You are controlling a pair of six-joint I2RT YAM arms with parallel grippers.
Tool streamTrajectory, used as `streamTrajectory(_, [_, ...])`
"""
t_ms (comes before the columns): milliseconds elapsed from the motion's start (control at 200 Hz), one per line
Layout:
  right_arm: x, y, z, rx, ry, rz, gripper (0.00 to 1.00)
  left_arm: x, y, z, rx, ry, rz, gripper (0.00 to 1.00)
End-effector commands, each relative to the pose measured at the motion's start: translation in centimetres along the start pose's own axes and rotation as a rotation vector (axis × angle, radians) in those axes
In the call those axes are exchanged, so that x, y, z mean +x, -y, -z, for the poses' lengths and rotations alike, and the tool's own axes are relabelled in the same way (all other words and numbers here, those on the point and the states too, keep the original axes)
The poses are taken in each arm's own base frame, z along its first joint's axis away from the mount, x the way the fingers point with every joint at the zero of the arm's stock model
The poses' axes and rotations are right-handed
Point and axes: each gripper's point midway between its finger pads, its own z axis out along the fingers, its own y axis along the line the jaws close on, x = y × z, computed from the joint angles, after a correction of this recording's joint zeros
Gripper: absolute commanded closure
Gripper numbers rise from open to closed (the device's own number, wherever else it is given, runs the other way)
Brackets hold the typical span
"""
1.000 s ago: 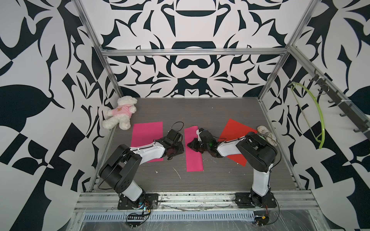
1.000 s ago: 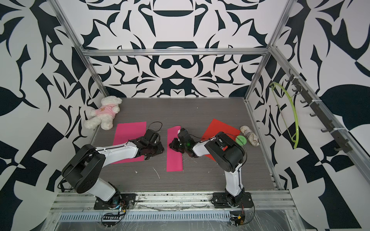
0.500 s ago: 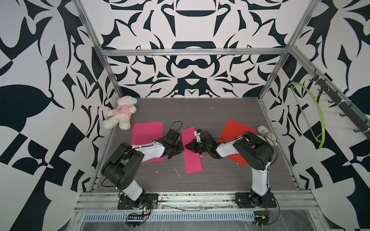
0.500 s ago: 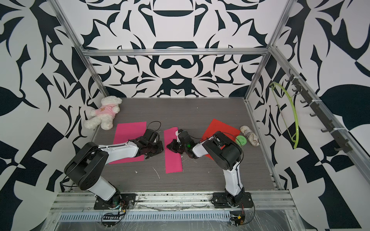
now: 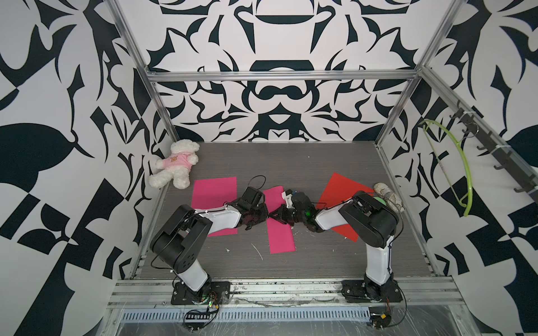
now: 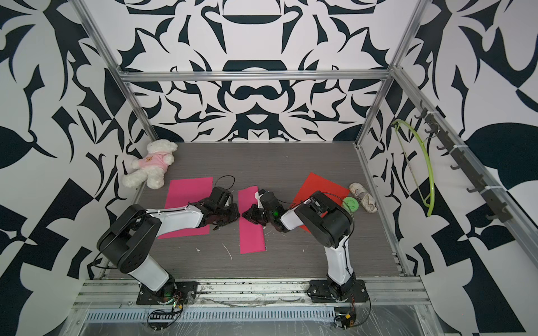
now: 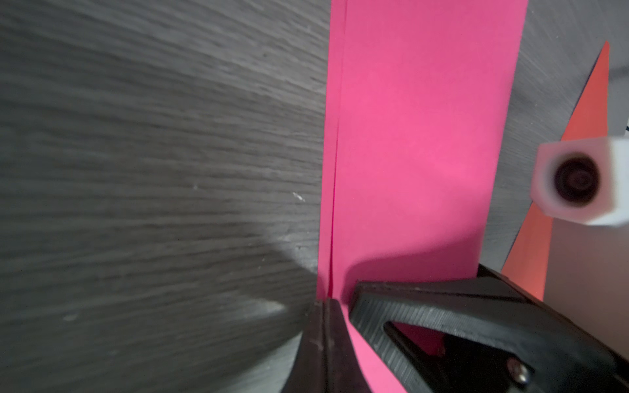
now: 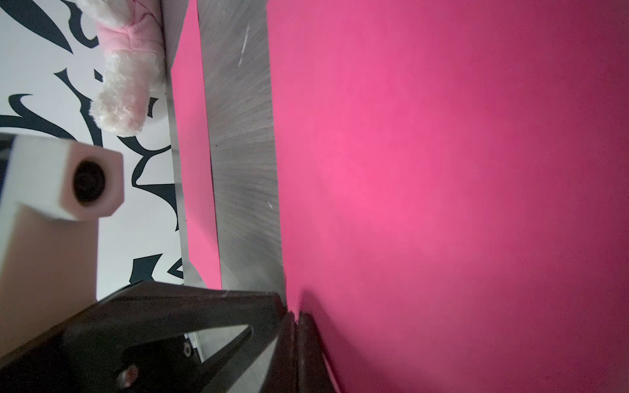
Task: Fold the rectangular paper in half along the long edge
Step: Fold the paper at the center of the board.
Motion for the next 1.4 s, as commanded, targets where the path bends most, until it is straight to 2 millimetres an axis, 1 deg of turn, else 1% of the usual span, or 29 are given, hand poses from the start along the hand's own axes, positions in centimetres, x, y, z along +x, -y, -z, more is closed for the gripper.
streamTrajectory(0, [-0.5,-1.5,1.1,-0.014,0.016,0.046,1.0,4.5,-7.0,-0.7,-0.248,-0.146,0.042,1.0])
streamTrajectory(205, [-0.4,-1.3,1.2,0.005,0.006,0.055,1.0,3.9,-6.7,-0.5,-0.242,-0.121,0.036,1.0])
streamTrajectory(445, [-0.8,-2.3,1.9,0.003,0.017,0.085,1.0,4.3,-7.0,-0.9,-0.245,-0.139,0.039,1.0])
streamTrajectory(740, [-0.5,-3.1,1.0,-0.076,-0.01,0.045,1.0,4.2,-7.3,-0.4,-0.257,-0.124,0.048,1.0])
streamTrajectory(990, [-0.4,-2.8,0.3,-0.099,-0.016,0.002,1.0,4.3,-7.5,-0.4,-0.256,-0.125,0.059,1.0])
streamTrajectory(1205, [-0.6,-1.4,0.1,-0.072,0.014,-0.048,1.0,4.2,-7.7,0.0,-0.266,-0.112,0.064,1.0])
streamTrajectory(1270, [-0.8,-0.8,0.2,-0.055,0.024,-0.057,1.0,4.0,-7.7,0.4,-0.271,-0.102,0.062,0.89])
streamTrajectory(1400, [-0.9,-0.2,0.3,-0.047,0.029,-0.067,1.0,3.6,-7.6,1.2,-0.274,-0.079,0.064,0.77])
